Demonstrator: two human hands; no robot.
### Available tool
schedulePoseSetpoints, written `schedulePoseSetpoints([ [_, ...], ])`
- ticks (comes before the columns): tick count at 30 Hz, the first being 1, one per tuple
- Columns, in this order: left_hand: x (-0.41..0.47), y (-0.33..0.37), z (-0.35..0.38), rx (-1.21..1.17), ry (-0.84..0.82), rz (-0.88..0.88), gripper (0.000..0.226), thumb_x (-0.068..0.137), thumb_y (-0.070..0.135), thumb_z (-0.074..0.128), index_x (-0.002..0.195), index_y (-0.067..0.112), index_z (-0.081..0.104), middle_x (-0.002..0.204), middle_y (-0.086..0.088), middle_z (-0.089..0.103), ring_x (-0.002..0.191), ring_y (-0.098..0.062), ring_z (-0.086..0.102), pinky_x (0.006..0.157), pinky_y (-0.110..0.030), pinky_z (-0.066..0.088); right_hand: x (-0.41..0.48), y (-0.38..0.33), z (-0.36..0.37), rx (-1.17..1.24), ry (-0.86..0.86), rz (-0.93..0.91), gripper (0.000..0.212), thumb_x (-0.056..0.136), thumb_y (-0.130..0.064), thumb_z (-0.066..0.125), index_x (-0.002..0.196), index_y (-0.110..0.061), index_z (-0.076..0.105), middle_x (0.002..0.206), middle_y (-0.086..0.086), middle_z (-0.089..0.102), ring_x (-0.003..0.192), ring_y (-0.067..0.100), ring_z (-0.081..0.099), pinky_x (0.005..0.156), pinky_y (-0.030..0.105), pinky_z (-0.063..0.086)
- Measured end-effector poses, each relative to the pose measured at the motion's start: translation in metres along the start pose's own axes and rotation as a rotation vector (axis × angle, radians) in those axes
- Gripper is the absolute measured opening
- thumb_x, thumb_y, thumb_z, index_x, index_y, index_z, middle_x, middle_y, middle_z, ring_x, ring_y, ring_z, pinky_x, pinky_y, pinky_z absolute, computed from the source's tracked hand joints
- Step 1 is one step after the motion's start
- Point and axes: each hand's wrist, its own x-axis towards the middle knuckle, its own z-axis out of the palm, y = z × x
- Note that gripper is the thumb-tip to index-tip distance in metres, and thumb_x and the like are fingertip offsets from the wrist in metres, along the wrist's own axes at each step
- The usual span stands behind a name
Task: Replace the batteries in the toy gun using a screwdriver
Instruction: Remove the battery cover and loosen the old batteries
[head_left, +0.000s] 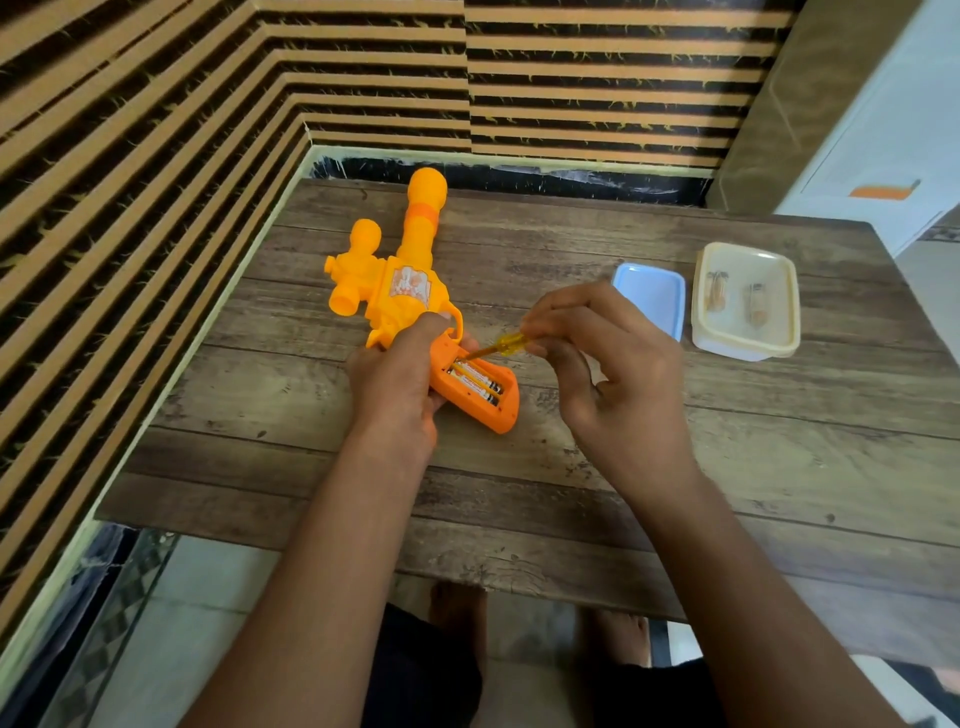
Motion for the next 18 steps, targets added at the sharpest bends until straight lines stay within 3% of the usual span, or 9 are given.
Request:
schedulePoseSetpoints([
  [7,-0.001,0.0,0.0,0.023,0.009,0.02,0.037,0.085,0.014,0.081,0.12,0.013,0.071,0.097,-0.015,0.081,0.082,-0.027,0.08,0.074,-0.046,0.065,-0.001,-0.001,0.001,-0.087,-0.045,-0.064,0.022,0.086,0.021,0.061,0.095,0.005,0.074,0.103,0.014,0.07,0.097,0.031,0.067,0.081,0.042,0.054],
  [9,-0.003,0.001,0.001,0.01,0.01,0.022,0.036,0.086,0.014,0.08,0.12,0.013,0.07,0.092,-0.013,0.081,0.078,-0.025,0.08,0.075,-0.045,0.065,-0.001,-0.004,0.001,-0.075,-0.054,-0.106,0.018,0.094,0.011,0.058,0.096,0.005,0.074,0.104,0.014,0.071,0.097,0.032,0.067,0.083,0.041,0.054],
  [12,-0.004,0.002,0.001,-0.008,0.007,0.031,0.024,0.088,0.011,0.078,0.11,0.016,0.071,0.078,-0.003,0.079,0.069,-0.018,0.078,0.07,-0.041,0.063,-0.001,-0.013,0.006,-0.039,-0.024,-0.104,0.033,0.107,-0.012,0.048,0.099,0.004,0.075,0.106,0.014,0.073,0.098,0.031,0.069,0.085,0.038,0.055],
  [14,-0.005,0.002,0.001,-0.006,-0.012,0.032,0.015,0.091,0.01,0.074,0.103,0.018,0.069,0.066,0.002,0.076,0.06,-0.013,0.075,0.064,-0.033,0.06,-0.003,-0.016,0.013,-0.004,0.019,-0.07,0.016,0.098,0.008,0.059,0.1,0.006,0.075,0.109,0.015,0.073,0.1,0.028,0.07,0.086,0.037,0.056],
  [16,-0.006,0.002,0.002,0.0,-0.013,0.034,0.014,0.091,0.011,0.075,0.102,0.019,0.07,0.067,0.002,0.076,0.061,-0.013,0.075,0.063,-0.033,0.059,-0.004,-0.02,0.017,0.04,0.062,-0.01,0.024,0.086,0.022,0.064,0.101,0.007,0.074,0.107,0.016,0.072,0.098,0.027,0.07,0.083,0.037,0.057],
  [18,-0.007,0.002,0.0,0.005,-0.01,0.04,0.018,0.09,0.012,0.076,0.106,0.018,0.071,0.077,0.0,0.079,0.067,-0.016,0.077,0.063,-0.035,0.06,-0.001,-0.021,0.019,0.104,0.088,0.033,0.029,0.085,0.022,0.065,0.107,0.004,0.074,0.106,0.014,0.071,0.098,0.025,0.07,0.078,0.039,0.058],
])
